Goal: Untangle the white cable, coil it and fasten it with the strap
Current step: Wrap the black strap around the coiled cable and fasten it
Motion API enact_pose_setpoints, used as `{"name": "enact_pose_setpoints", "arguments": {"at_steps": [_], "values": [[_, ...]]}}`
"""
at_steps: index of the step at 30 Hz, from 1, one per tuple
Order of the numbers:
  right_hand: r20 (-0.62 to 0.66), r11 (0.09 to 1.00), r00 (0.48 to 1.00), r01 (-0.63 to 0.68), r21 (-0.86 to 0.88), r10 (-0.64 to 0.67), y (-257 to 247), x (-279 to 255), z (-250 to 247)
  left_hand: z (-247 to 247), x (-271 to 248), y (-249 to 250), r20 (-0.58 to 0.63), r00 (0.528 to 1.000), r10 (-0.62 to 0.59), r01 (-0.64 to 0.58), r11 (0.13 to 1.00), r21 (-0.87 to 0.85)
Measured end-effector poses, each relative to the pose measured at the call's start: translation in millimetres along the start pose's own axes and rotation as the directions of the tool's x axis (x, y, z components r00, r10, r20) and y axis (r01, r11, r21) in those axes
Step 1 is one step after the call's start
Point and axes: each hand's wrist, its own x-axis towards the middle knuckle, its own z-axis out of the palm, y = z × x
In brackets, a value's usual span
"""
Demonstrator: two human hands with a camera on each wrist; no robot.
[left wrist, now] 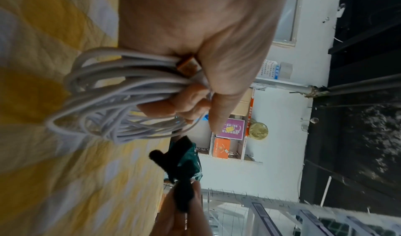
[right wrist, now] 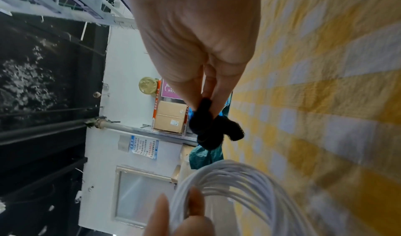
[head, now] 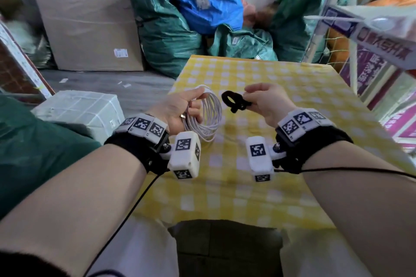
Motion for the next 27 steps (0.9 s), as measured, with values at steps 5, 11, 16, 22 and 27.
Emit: {"name": "enact_pose_setpoints", "arguments": {"at_steps": [5,11,16,22,27], "values": [[0.115,0.97,0.993,0.001,0.244,-0.03,-23.7,-39.5,-5.8,14.9,-21.8,-5.4,-0.058,0.997,0.056,-0.045,0.985,0.165],[0.335,0.985,0.939,0.024,0.171,-0.081,-35.5,-81.9,-6.3,36.6,-44.6,-12.8,-0.02,0.993,0.116,-0.109,0.968,0.227],[0.467,0.998,0.882,0.064,0.012,-0.062,-35.4,-101.9,-10.8,43.0,-48.7,-18.1,-0.071,0.982,0.177,-0.151,0.948,0.279],[0.543,0.988,0.835,0.003,0.153,-0.087,-37.3,-109.4,-18.7,49.1,-50.9,-23.6,-0.059,0.996,0.061,-0.047,0.977,0.209],[0.489,0.995,0.87,0.014,0.097,-0.06,-35.4,-108.6,-22.6,54.5,-54.1,-27.8,-0.016,0.997,0.081,-0.075,0.969,0.235]]}}
